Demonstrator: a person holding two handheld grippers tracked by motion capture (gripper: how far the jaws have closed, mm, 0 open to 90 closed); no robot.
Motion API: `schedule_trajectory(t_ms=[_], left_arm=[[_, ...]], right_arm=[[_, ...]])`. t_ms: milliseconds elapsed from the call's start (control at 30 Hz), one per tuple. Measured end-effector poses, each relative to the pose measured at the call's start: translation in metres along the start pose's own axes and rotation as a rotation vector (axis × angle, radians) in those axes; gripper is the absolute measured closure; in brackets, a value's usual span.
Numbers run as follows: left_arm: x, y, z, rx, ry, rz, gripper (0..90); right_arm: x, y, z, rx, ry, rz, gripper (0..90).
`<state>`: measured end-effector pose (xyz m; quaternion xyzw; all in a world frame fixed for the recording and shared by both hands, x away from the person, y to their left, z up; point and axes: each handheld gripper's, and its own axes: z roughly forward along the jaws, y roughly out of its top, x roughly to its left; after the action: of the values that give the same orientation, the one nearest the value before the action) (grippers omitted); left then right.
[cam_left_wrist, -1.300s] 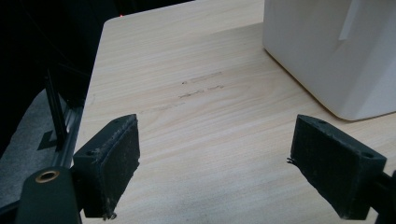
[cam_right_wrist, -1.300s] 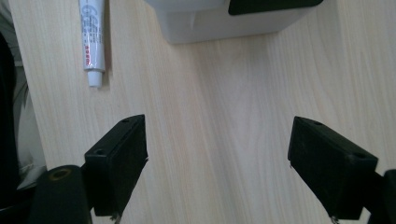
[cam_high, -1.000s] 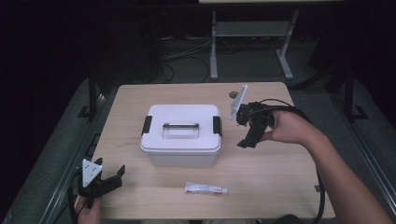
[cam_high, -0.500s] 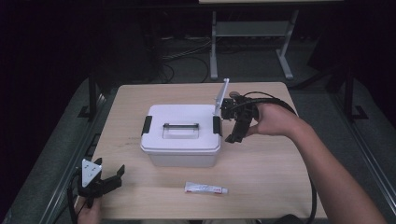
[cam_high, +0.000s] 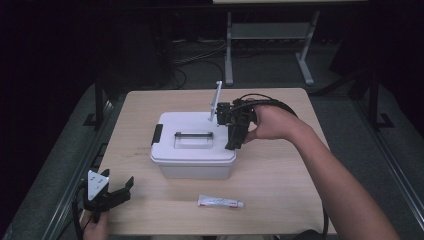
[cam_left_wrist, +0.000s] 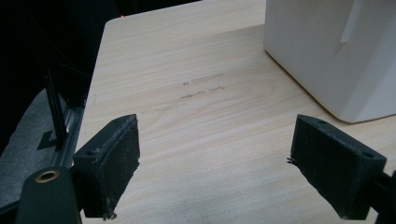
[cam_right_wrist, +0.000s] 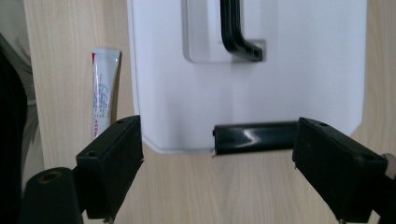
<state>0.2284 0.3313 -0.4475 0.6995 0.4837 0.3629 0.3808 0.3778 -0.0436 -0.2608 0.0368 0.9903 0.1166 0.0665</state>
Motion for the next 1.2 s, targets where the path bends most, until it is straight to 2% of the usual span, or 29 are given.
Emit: schedule_trajectory(t_ms=[700,967,1000,1067,1167,1200], left_arm=[[-0.001,0.001,-0.001,-0.01,0.0,0.008,15.1],[-0.001,0.001,-0.001,-0.011,-0.002,0.006,15.0],[-0.001,0.001,-0.001,-0.01,-0.002,0.004,15.0],[-0.001,0.001,-0.001,-0.011,-0.001,0.005,15.0],[-0.001,0.001,-0.001,-0.014,-0.002,0.005,15.0],[0.0,0.001,-0.001,-0.015,-0.001,0.004,15.0]], right_arm=[[-0.004,0.051,0.012,0.005,0.0,-0.068,16.9],[-0.005,0.068,0.02,0.011,0.015,-0.084,23.7],[-0.005,0.072,0.022,0.017,0.017,-0.091,27.8],[-0.005,0.074,0.023,0.019,0.017,-0.098,29.7],[-0.006,0.082,0.026,0.042,0.016,-0.111,40.3],[-0.006,0.082,0.026,0.042,0.016,-0.111,40.3]])
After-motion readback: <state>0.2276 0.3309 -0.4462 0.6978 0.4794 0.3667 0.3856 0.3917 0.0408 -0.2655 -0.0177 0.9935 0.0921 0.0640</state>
